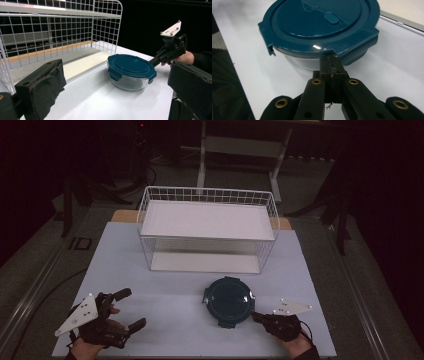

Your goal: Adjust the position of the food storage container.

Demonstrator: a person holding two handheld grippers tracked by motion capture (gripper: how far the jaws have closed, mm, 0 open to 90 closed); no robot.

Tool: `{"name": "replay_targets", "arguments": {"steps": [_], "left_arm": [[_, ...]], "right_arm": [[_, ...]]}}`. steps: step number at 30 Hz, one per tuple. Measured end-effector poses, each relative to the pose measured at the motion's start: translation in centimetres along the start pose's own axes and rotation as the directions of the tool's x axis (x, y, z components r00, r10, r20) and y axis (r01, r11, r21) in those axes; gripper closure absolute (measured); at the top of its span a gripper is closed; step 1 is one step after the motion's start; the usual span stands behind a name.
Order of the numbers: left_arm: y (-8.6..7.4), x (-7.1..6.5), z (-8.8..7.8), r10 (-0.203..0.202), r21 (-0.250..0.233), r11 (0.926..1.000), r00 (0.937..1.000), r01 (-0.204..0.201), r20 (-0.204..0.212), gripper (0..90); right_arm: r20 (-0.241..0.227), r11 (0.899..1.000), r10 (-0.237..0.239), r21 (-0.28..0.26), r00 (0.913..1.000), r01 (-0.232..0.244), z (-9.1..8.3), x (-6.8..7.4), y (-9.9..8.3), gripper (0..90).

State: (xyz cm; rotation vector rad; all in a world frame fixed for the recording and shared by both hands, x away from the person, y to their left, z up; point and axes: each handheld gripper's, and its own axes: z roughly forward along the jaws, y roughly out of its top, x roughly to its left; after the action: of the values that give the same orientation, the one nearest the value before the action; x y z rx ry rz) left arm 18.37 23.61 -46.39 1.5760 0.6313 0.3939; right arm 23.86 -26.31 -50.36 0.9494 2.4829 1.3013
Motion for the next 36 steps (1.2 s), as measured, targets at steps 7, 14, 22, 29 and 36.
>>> {"name": "replay_targets", "arguments": {"steps": [7,14,22,29,36], "left_arm": [[0.0,0.0,0.1,-0.001,0.002,1.0,1.0,0.001,0.001,1.3],[0.0,0.0,0.0,0.001,0.006,1.0,1.0,-0.001,0.0,1.3],[-0.1,0.0,0.1,-0.001,0.012,0.9999,1.0,0.001,0.002,1.3],[-0.1,0.0,0.1,-0.001,0.015,0.9999,1.0,0.001,0.001,1.3],[-0.2,0.0,0.2,-0.002,0.021,0.9998,1.0,0.002,0.009,1.2]], "right_arm": [[0.007,1.0,0.015,-0.009,0.9999,-0.015,0.3,-1.0,0.3,90.0],[0.012,1.0,0.021,-0.015,0.9997,-0.021,0.1,-1.3,0.3,90.0],[0.051,0.997,0.065,-0.046,0.9965,-0.063,-0.5,-2.9,0.8,90.0],[0.048,0.998,0.055,-0.024,0.9974,-0.054,0.7,-3.4,1.3,90.0],[0.054,0.999,0.052,-0.016,0.9971,-0.052,1.0,-3.3,1.4,90.0]]}}
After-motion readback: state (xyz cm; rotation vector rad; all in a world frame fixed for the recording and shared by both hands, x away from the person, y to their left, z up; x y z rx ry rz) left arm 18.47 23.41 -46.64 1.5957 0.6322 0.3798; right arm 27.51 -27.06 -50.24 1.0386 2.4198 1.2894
